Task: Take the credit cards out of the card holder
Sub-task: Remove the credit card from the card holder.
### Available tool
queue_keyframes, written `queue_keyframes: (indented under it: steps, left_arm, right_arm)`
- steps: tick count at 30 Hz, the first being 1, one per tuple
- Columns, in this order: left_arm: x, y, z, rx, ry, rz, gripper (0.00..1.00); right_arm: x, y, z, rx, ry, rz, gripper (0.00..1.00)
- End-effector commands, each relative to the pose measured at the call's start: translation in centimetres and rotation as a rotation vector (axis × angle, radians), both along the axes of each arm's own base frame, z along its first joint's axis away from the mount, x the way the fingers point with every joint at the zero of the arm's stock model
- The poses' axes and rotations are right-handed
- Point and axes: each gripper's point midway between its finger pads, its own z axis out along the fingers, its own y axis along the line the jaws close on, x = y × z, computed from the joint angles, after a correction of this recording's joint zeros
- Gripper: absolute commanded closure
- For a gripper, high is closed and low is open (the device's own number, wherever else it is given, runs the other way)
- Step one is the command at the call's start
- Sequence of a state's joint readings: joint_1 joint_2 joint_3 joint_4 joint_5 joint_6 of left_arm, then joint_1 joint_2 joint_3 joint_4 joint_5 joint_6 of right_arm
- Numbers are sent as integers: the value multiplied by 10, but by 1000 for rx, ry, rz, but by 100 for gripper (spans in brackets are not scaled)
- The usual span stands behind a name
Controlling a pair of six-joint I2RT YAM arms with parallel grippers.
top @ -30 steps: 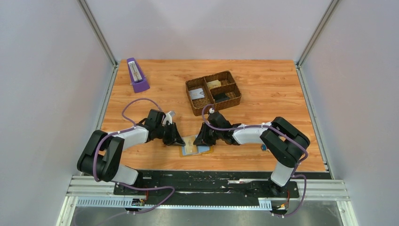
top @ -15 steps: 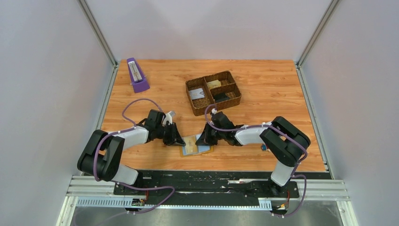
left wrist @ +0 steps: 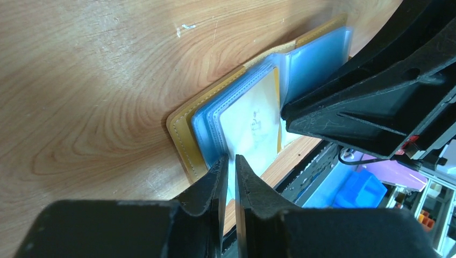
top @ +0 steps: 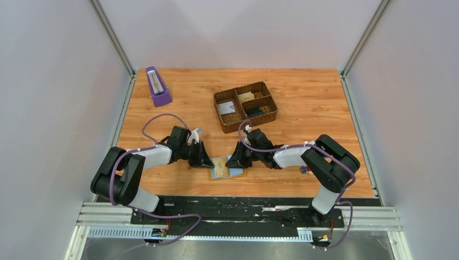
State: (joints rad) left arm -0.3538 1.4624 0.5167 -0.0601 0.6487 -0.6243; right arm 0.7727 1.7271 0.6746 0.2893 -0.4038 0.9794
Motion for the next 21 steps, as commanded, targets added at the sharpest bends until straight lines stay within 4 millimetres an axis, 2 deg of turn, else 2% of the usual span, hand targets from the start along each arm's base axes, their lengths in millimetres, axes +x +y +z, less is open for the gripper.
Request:
queue_keyframes:
  steps: [1, 9, 14, 21]
  left_arm:
    - [-9, 13, -27, 100, 38, 1, 82]
    - [-9, 13, -33, 103, 62, 0, 89]
    - [-10, 16, -38, 133, 82, 4, 93]
    - [-7, 16, -40, 144, 82, 8, 97]
  right_arm:
    - [12, 14, 14, 49, -52, 29, 80]
    - [14, 12, 4, 17, -42, 20, 78]
    - [16, 3, -4, -47, -39, -7, 76]
    - [18, 0, 2, -66, -66, -5, 83]
